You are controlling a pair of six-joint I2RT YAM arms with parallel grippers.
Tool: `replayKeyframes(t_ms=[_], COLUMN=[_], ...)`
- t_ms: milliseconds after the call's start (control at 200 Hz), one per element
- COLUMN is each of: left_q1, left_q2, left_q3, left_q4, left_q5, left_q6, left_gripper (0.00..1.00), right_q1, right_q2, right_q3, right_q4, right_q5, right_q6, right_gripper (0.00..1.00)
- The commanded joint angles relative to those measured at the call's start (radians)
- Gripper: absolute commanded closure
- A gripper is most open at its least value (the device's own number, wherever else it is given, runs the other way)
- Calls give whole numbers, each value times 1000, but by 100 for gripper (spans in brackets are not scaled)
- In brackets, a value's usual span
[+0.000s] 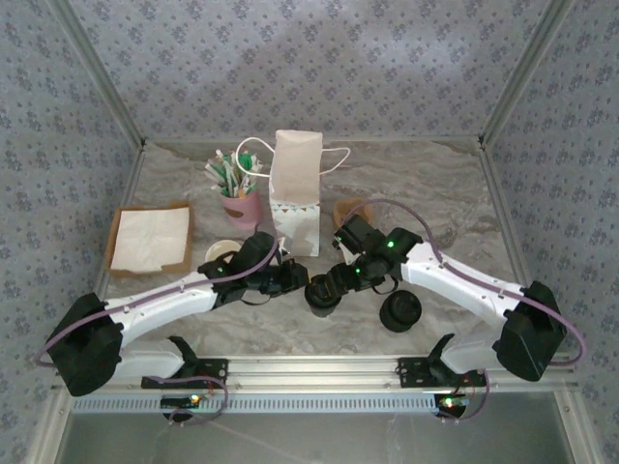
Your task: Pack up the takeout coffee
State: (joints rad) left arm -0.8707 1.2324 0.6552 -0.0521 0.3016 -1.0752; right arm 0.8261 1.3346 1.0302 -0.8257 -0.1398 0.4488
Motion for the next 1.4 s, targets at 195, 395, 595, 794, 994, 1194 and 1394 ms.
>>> replayKeyframes(t_ms=[195, 395, 595, 794, 994, 1194, 1394], left_q1=[-42, -40, -41, -42, -43, -43, -40], left_q2=[-23, -58, -60, -59, -62, -91, -157], left_q3=[0, 6, -7, -13, -17, -13, 2], left_q4=[-111, -151, -143, -133, -128, -146, -218], left_q5=[-8, -32, -35, -34, -32, -37, -72], left_q6=[2, 6, -2, -5, -5, -2, 9], left_gripper=[83, 79, 79, 79, 79, 79, 71], right_q1=[22, 34, 73, 107, 118, 124, 124], right_q2=[-15, -34, -18, 24, 60, 36, -12], right_q3=[-8, 24, 63, 51, 18, 33, 68], right_q4=[-27, -38, -51, -53, -65, -94, -86], right_q5=[22, 40, 70, 100, 131, 139, 89], right_q6=[4, 4, -2, -7, 4, 7, 8], right_gripper=[32, 25, 23, 22, 22, 22, 22])
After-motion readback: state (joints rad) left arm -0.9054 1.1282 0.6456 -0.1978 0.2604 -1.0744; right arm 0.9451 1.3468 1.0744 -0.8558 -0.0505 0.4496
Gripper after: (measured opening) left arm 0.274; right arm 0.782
